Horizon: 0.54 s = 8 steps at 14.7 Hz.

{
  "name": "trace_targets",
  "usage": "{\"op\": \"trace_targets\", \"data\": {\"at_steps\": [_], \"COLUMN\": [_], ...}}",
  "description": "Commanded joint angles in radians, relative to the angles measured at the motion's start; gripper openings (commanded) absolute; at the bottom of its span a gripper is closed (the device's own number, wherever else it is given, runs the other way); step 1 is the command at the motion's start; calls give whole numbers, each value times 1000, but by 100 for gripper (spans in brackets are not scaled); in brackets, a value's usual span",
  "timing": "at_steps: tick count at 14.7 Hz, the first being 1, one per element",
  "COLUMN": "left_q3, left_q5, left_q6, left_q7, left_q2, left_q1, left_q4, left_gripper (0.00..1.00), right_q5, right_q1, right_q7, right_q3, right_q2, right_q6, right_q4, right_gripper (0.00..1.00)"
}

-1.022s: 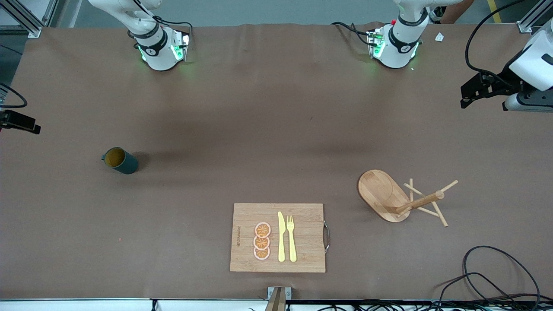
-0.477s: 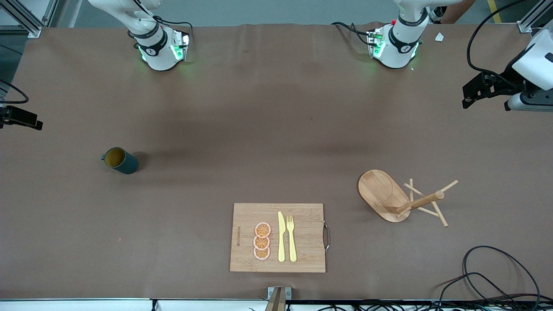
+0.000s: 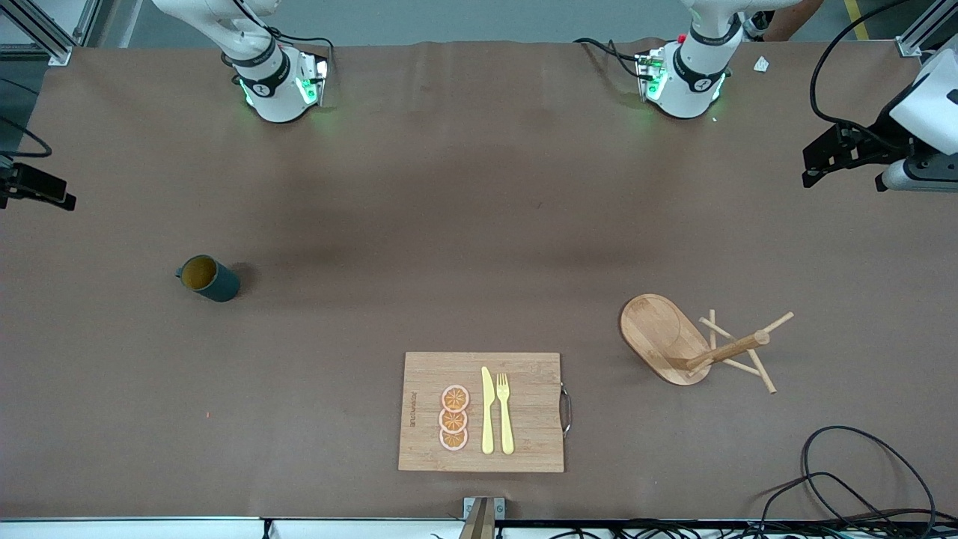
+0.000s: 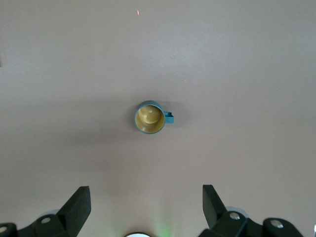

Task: Transfer cup from left to right arm and place

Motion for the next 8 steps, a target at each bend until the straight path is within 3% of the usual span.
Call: {"op": "trace_targets", "data": {"at_steps": [1,8], "left_q3": [-3,-3], "left_q5": [17,17], "left_q6": [-16,-16], "left_q7": [15,14], "left_q2": [4,4], "left_q1": [4,4], "left_q4": [18,18], "left_gripper": [100,100], "right_q5": [-15,-33], "right_q1": [5,5], "right_q7": [10,2], "right_q3": [4,4], "right_q2": [-125,-145], "right_q6": [64,54], "right_q4": [-154,-146], "right_gripper": [100,100]}}
